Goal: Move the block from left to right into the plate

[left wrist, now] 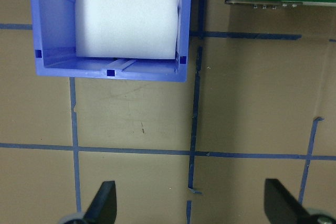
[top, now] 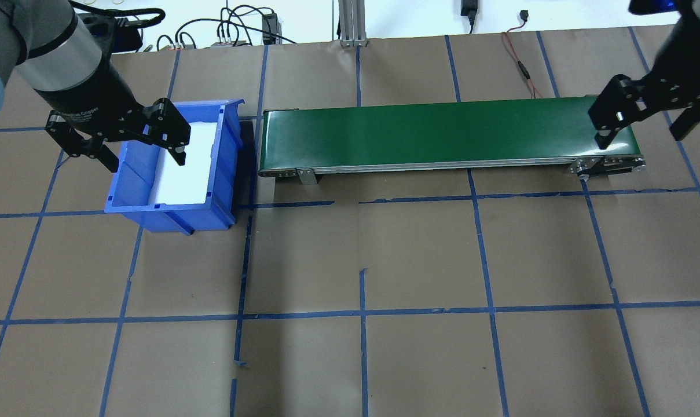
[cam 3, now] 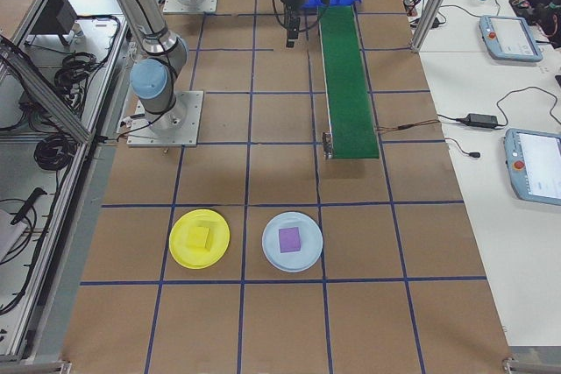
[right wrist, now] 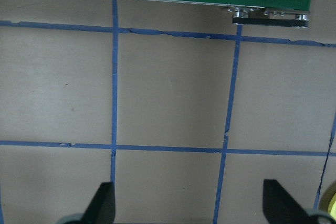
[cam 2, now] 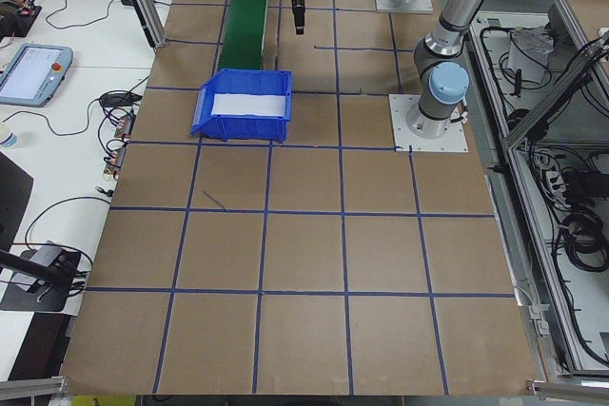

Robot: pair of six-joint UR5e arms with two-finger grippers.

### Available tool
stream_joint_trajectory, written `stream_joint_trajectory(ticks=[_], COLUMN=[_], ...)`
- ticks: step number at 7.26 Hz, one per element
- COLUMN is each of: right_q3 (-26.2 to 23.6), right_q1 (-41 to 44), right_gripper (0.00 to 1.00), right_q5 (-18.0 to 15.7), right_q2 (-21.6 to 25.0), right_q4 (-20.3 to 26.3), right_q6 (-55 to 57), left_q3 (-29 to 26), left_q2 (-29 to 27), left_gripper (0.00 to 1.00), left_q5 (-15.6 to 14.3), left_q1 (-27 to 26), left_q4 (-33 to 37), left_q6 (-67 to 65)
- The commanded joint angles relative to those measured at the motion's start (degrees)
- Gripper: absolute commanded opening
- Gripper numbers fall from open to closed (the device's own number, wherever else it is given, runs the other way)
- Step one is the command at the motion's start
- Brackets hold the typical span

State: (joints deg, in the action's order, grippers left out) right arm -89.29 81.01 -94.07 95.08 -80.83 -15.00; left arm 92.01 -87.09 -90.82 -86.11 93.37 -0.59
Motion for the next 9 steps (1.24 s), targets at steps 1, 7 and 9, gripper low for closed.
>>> stream_joint_trajectory(ticks=[1,7,9], right_q3=[-0.4,-1.6,-1.8], right_q1=[6.1,14.7,15.4], right_gripper=[1.0,1.0,1.0], right_q5=[2.5,2.6,2.9], right_q2=[0.3,-3.8,-4.9], right_q4=[0.1,-16.0,-17.3], right_q6=[2.0,18.0,19.0], left_q3=[0.4,0.4,0.4], left_q2=[-0.1,-0.1,-0.1], left_gripper=[1.0,1.0,1.0], left_q5=[0.3,0.4,0.4], left_q1=[0.0,0.0,0.0], left_q4=[-0.8,-0.8,-0.8], left_q6=[0.3,0.3,0.3])
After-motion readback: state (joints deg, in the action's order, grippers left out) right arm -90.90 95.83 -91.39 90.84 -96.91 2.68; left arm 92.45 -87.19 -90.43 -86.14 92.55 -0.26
